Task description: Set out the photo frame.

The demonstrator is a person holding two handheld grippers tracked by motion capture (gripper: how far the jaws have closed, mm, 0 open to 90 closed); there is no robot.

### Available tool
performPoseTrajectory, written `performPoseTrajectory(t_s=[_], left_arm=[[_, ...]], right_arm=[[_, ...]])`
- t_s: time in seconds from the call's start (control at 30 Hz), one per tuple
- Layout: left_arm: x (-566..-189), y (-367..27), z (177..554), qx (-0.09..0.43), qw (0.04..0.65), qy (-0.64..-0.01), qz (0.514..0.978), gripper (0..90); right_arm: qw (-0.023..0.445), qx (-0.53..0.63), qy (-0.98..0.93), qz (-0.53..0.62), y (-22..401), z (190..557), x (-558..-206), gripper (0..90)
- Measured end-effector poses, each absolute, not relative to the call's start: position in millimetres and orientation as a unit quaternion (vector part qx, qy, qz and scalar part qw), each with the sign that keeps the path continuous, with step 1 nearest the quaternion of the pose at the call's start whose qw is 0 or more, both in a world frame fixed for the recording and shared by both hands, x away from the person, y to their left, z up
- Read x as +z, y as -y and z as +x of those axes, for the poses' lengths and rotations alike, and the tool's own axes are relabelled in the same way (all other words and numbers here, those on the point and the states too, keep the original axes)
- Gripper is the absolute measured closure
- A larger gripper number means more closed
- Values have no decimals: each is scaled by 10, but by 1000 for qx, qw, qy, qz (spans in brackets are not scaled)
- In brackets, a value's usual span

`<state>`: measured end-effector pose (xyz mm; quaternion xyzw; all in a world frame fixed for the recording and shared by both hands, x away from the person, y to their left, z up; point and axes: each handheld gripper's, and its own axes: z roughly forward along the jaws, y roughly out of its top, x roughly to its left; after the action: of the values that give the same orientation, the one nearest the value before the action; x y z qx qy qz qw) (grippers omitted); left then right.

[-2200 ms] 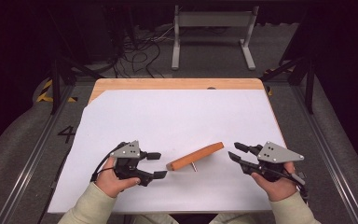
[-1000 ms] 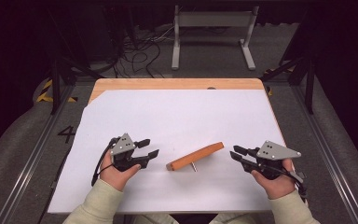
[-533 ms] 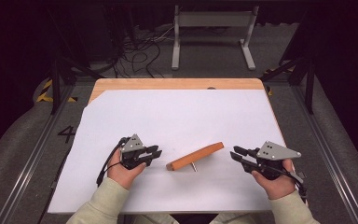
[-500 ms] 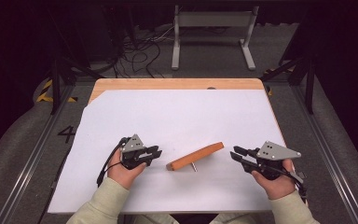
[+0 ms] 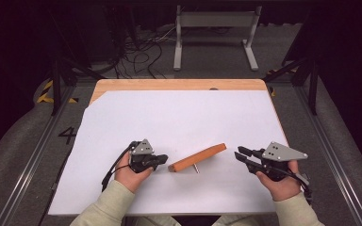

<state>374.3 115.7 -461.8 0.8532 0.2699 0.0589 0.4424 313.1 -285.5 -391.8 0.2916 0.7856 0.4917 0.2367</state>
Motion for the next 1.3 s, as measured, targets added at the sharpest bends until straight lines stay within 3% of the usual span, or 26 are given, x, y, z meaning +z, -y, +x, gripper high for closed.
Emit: performPoseTrajectory(t_s=[0.63, 1.3], left_arm=[[-4662, -1050, 3723, 44, 423, -252, 869, 897], [-4657, -750, 3515, -26, 405, -193, 893, 898]], right_arm=[[239, 503, -775, 298, 2898, 3119, -3873, 741], [238, 507, -773, 296, 2903, 3111, -3850, 739]])
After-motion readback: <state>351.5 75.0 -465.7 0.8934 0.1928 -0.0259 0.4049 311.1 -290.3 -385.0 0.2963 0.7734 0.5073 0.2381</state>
